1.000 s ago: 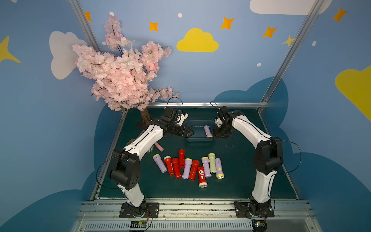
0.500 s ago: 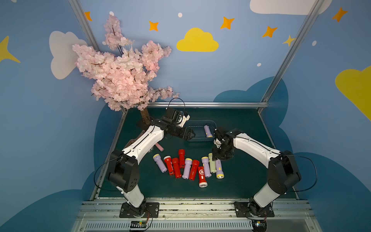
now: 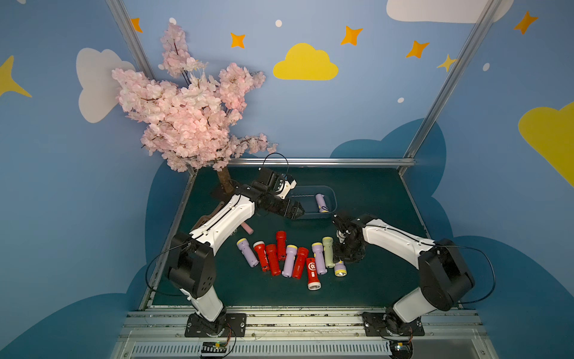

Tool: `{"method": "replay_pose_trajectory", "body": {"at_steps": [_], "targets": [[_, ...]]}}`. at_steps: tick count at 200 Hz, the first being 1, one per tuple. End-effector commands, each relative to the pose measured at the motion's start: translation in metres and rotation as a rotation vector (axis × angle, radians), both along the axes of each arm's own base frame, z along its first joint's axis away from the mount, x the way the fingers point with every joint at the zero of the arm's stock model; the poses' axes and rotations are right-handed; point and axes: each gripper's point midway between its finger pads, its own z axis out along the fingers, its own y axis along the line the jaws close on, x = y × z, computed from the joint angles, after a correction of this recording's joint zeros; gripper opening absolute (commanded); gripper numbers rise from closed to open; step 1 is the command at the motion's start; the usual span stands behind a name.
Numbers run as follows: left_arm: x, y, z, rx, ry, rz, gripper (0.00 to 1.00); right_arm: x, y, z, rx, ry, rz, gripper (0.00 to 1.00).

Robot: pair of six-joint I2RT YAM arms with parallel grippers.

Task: Put the flashlights into the storage boxes
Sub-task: Pick up the flashlight from the center of the board.

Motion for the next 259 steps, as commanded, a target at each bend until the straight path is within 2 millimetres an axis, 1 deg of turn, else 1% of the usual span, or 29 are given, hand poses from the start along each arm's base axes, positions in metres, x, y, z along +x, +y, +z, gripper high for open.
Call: {"method": "replay_pose_trajectory", "body": {"at_steps": [1, 32, 63, 79, 100, 132, 169, 208, 230, 259], "targets": [[-0.002, -0.003, 0.014, -0.018, -0.023, -0.023, 0.99, 0.008, -0.001, -0.007, -0.021, -0.026, -0.017, 0.51], [0.0, -0.003, 0.016, -0.016, -0.037, -0.024, 0.99, 0.014, -0.003, -0.017, -0.055, -0.023, -0.011, 0.49], [0.001, -0.001, 0.017, -0.009, -0.046, -0.022, 0.99, 0.017, -0.01, -0.028, -0.083, -0.001, -0.009, 0.45], [0.001, 0.0, 0.019, -0.001, -0.057, -0.021, 0.99, 0.02, -0.011, -0.03, -0.084, 0.002, -0.007, 0.43], [0.002, 0.001, 0.021, 0.008, -0.068, -0.02, 0.99, 0.024, -0.011, -0.024, -0.081, -0.011, -0.005, 0.39], [0.006, 0.002, 0.023, 0.013, -0.083, -0.013, 0.99, 0.032, -0.01, -0.007, -0.088, -0.041, 0.017, 0.32], [0.009, 0.002, 0.023, 0.016, -0.097, -0.005, 0.99, 0.051, -0.004, 0.021, -0.089, -0.091, 0.053, 0.32], [0.014, 0.006, 0.025, 0.032, -0.126, 0.014, 0.99, 0.081, 0.009, 0.057, -0.067, -0.163, 0.084, 0.32], [0.015, 0.011, 0.024, 0.046, -0.141, 0.035, 0.99, 0.102, 0.019, 0.077, -0.033, -0.213, 0.089, 0.32], [0.014, 0.018, 0.021, 0.065, -0.145, 0.058, 0.99, 0.133, 0.031, 0.092, 0.003, -0.263, 0.093, 0.32]]}}
